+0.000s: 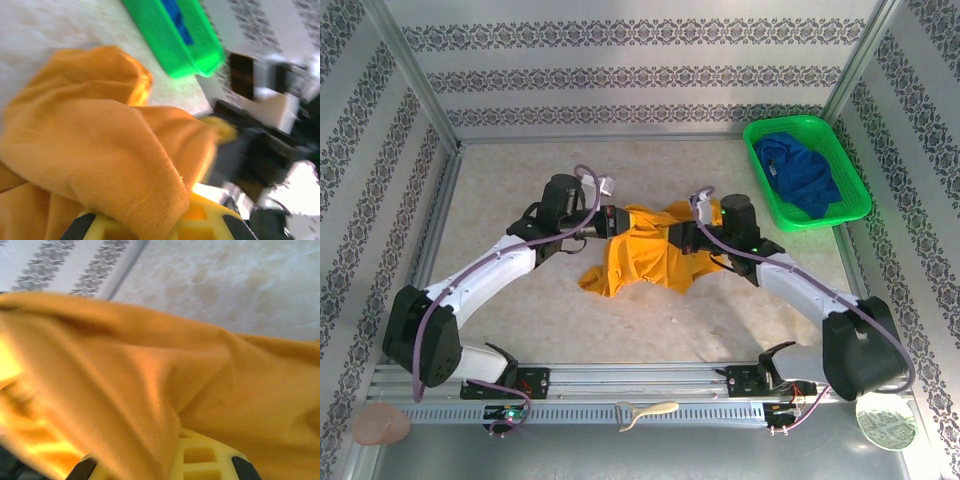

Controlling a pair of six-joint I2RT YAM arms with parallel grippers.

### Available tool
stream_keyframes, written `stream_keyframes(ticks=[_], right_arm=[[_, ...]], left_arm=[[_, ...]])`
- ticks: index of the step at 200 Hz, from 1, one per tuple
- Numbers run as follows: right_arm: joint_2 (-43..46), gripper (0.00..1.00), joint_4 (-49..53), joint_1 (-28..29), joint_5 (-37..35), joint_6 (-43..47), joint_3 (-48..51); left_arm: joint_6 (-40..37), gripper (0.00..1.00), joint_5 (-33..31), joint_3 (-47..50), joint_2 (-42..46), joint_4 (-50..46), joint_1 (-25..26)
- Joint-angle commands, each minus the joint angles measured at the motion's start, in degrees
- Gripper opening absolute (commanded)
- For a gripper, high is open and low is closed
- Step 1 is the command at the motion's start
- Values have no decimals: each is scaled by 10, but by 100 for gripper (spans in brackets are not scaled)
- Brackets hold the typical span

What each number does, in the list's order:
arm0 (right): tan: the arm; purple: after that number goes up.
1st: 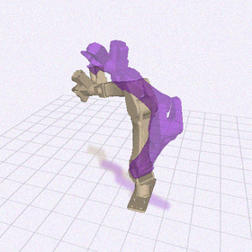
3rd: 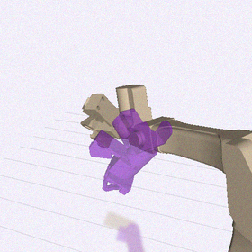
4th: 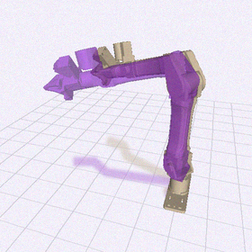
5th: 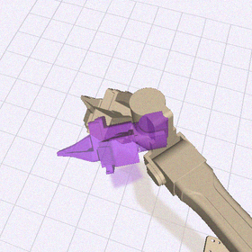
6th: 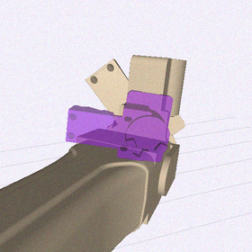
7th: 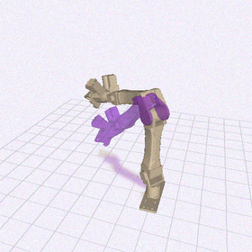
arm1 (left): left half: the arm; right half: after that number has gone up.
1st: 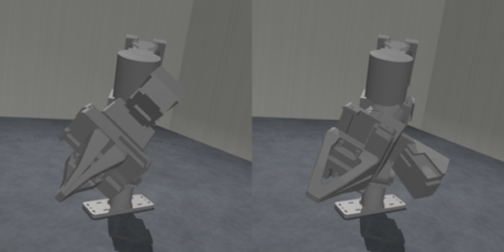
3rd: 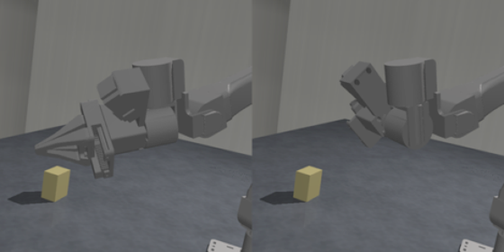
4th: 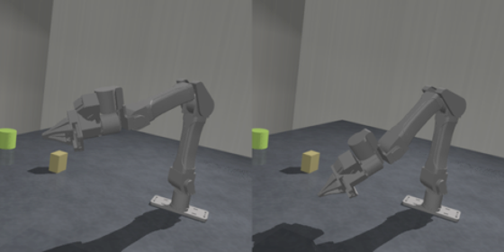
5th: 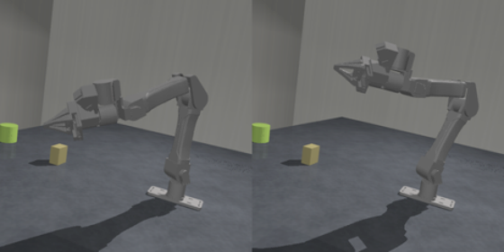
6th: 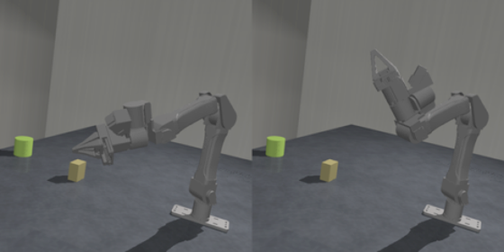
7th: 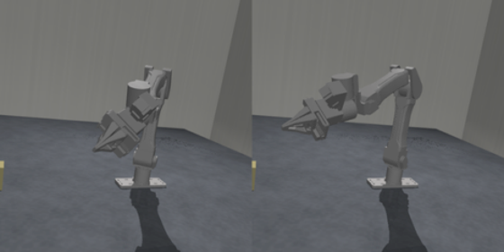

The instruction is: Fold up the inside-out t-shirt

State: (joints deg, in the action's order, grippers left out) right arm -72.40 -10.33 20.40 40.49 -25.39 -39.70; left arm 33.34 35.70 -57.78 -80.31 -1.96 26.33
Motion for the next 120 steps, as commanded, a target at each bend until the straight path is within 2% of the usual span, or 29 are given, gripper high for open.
stream_keyframes(ticks=[1,27,46,52,63,68,74,78,102,115,120], right_arm=[[49,0,-36,-27,139,-15,26],[61,0,-52,-29,186,-33,40],[45,0,-66,-28,189,-44,45],[40,0,-74,-30,184,-49,49],[28,1,-88,-29,174,-57,56],[22,6,-95,-30,170,-62,59],[17,17,-100,-30,164,-66,62],[14,20,-103,-30,160,-68,64],[-6,17,-114,-31,137,-72,74],[-17,17,-130,-32,131,-80,80],[-20,11,-137,-32,130,-83,83]], left_arm=[[13,0,-55,-28,-51,-16,-38],[0,0,-36,-87,-147,-27,-45],[2,0,-6,-124,-204,-16,-44],[8,6,0,-130,-213,-9,-44],[20,26,3,-130,-217,7,-44],[27,34,3,-126,-212,16,-44],[35,42,2,-120,-203,25,-44],[39,46,2,-114,-195,30,-44],[50,59,-6,-76,-133,36,-44],[59,63,-14,-49,-91,27,-44],[64,64,-15,-36,-76,27,-43]])
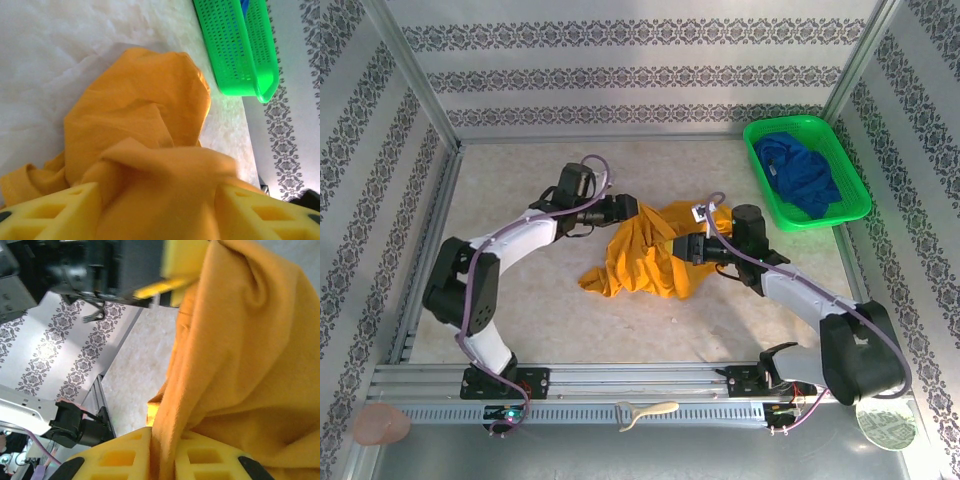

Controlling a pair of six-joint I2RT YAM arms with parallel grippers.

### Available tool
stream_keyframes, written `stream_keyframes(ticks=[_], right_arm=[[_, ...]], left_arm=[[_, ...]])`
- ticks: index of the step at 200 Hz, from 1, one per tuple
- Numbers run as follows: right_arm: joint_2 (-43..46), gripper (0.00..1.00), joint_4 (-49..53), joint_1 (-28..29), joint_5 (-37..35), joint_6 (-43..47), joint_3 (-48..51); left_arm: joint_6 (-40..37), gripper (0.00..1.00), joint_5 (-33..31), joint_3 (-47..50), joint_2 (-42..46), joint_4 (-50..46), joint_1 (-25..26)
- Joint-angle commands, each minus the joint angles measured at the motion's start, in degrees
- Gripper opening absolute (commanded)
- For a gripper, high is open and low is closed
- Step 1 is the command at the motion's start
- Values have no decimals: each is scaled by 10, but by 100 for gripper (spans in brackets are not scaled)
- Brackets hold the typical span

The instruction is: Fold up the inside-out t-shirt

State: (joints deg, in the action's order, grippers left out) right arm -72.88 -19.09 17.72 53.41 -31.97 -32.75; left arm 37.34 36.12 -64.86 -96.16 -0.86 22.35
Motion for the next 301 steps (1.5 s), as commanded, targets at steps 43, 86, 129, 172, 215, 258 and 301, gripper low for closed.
stream_keyframes(ticks=[43,86,129,172,215,258,301], right_arm=[[-29,0,-82,-6,-7,-42,17],[-12,0,-88,-6,-3,-62,14],[30,0,-78,-8,-1,-72,28],[74,0,-69,-12,5,-84,36],[113,0,-76,-42,12,-100,58],[50,0,-90,-71,-56,-97,78],[-73,33,-82,-75,-142,-91,59]], left_arm=[[53,67,-107,134,223,-31,57],[96,68,-217,173,204,8,174],[92,72,-260,126,112,21,190],[80,77,-279,98,40,47,186],[68,0,-230,127,49,140,161],[22,0,-63,185,141,255,125],[34,0,82,220,180,360,111]])
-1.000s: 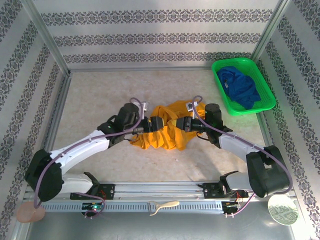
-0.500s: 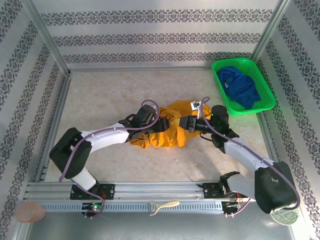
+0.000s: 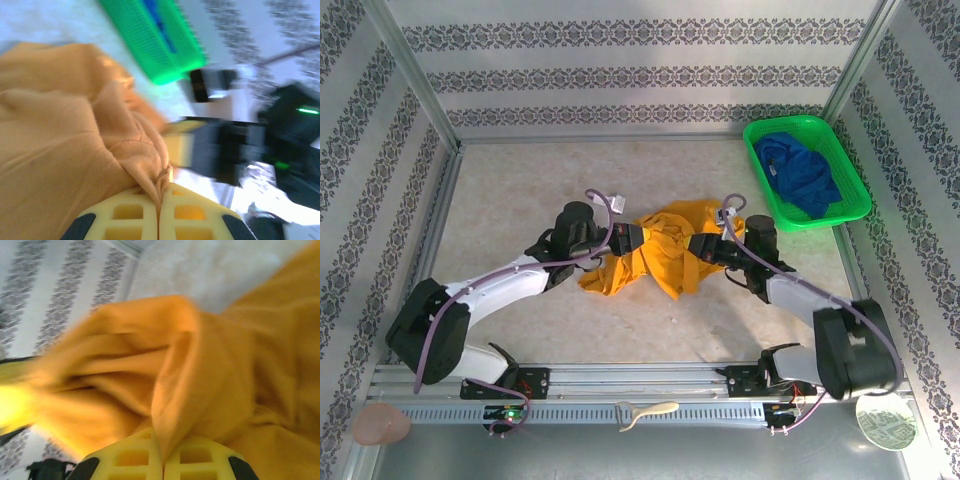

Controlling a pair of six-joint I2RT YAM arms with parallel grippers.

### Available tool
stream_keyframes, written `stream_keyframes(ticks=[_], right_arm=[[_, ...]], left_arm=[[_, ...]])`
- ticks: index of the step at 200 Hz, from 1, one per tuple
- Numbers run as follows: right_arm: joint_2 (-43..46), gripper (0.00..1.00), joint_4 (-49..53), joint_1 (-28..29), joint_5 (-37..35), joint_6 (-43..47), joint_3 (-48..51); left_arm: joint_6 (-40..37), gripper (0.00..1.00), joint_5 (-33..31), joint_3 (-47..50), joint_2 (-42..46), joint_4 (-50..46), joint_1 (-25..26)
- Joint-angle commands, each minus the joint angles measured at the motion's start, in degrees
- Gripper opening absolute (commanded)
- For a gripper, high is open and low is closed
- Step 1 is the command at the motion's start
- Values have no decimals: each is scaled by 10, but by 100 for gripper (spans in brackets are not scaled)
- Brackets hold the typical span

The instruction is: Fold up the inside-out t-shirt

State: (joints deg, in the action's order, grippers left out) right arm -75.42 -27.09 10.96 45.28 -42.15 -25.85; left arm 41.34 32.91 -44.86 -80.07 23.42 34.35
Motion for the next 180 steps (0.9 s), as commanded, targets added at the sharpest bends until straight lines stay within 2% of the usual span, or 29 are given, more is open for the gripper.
stream_keyframes(ticks=[1,7,20,38,75,99,132,180], right_arm=[[-50,35,0,-8,-62,11,-11],[-59,44,11,-10,-63,14,-18],[-51,53,14,-15,-59,10,-14],[16,55,49,-18,-62,16,0],[216,62,209,-18,-106,69,2],[292,67,238,-14,-102,81,-5],[277,70,220,21,-79,119,-32],[170,70,193,87,-119,145,-85]], left_arm=[[-4,0,116,21,19,120,-10],[5,0,128,25,20,137,-12],[21,0,145,30,21,161,-16],[34,0,159,36,19,180,-17],[44,0,169,43,12,192,-20],[55,0,178,44,6,208,-21],[57,0,184,36,5,201,-21],[58,0,189,30,5,190,-21]])
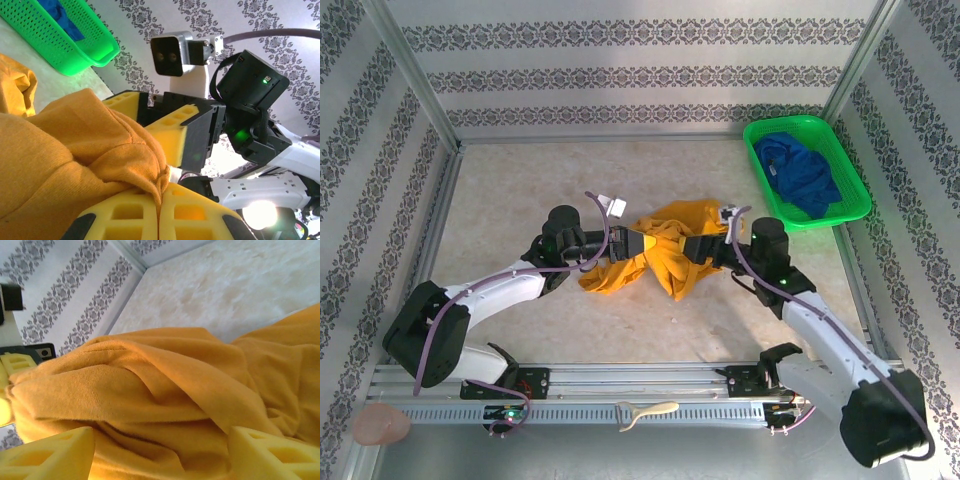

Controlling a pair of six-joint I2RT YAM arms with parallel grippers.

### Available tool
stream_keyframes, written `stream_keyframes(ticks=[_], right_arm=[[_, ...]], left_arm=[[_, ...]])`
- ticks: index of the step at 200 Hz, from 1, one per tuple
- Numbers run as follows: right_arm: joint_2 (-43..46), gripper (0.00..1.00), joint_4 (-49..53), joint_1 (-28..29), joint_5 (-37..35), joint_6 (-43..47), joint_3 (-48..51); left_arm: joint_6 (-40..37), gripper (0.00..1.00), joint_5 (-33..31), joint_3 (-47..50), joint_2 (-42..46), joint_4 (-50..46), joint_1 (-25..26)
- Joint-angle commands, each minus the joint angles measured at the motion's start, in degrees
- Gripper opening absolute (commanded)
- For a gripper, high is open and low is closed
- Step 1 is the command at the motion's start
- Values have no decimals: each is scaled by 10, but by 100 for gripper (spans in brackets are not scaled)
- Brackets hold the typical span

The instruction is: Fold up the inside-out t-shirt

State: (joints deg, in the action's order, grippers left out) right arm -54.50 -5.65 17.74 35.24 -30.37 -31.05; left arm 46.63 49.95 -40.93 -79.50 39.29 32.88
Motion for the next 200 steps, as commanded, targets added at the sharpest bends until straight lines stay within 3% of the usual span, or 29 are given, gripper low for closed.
stream_keyframes(ticks=[1,20,28,59,122,170,182,200], right_arm=[[-44,71,-22,21,-19,29,-35],[-92,68,-39,34,-11,32,-55],[-114,62,-46,37,-3,34,-62],[-139,0,-53,16,56,27,-83],[-43,0,-90,-29,201,-44,-71],[-50,0,-200,-20,238,-112,-51],[-55,0,-198,-22,236,-109,-49],[-68,0,-196,-27,235,-108,-45]], left_arm=[[5,0,19,-9,0,32,-6],[7,0,19,-8,2,32,-6],[7,0,18,-7,3,32,-6],[2,0,2,10,14,25,-12],[-42,0,-117,73,44,-79,-70],[-96,51,-141,43,41,-185,-70],[-115,60,-163,40,71,-223,-69],[-152,65,-211,29,131,-284,-51]])
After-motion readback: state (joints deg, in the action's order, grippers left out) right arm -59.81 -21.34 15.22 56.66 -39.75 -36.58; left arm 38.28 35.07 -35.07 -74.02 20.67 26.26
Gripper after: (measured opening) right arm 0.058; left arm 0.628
